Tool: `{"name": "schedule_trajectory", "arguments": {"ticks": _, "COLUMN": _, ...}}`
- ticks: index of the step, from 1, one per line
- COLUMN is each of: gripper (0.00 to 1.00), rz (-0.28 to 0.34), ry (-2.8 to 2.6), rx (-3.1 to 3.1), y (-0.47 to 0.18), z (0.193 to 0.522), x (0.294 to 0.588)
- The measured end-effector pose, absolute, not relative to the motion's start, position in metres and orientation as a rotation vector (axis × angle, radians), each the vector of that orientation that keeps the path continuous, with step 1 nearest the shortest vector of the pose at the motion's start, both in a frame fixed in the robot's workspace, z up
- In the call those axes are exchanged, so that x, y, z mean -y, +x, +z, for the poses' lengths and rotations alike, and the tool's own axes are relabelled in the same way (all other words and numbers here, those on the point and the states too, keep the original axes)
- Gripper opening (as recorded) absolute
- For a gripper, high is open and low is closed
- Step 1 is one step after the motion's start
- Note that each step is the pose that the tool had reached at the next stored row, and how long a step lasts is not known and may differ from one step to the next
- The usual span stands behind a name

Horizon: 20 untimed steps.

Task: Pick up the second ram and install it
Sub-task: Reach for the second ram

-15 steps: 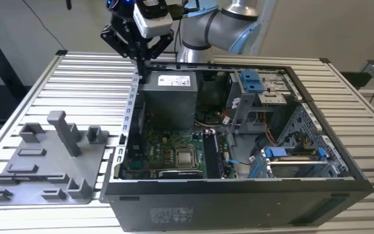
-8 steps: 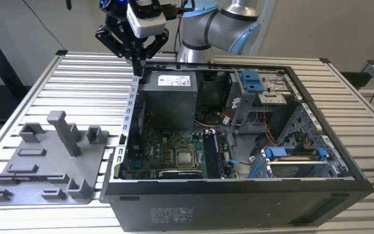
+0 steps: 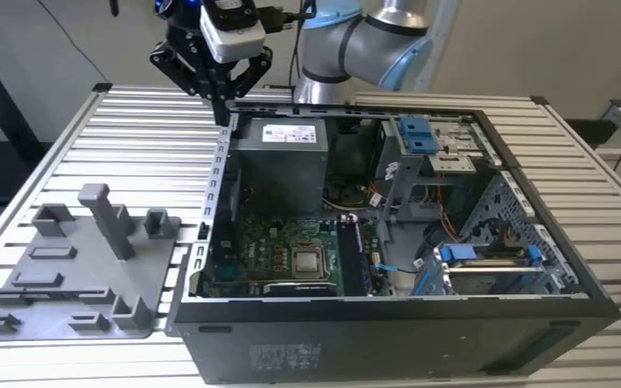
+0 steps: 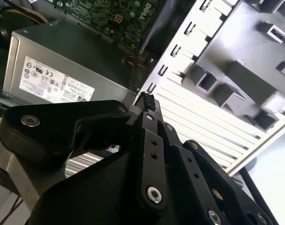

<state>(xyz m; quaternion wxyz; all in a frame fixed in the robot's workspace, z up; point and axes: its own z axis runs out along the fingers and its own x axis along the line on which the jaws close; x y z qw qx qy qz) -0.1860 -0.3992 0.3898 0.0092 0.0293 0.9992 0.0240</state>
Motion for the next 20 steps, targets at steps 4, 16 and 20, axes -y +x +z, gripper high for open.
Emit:
{"name": "schedule_trajectory", "arguments": {"ticks": 4, "gripper": 0.11, "rz": 0.075, "ry": 0.091, "rx": -3.121, "y": -0.19, "z": 0.39, "x": 0.399}}
{"name": "schedule_trajectory", "arguments": {"ticks": 16, "gripper": 0.11, "rz": 0.075, "ry": 0.09, "rx": -3.123, "y": -0.199, "z": 0.39, "x": 0.399}}
{"name": "schedule_trajectory", "arguments": {"ticks": 20, "gripper": 0.11, "rz": 0.075, "ry": 0.09, "rx": -3.124, "y": -0.202, "z": 0.389, "x": 0.399}}
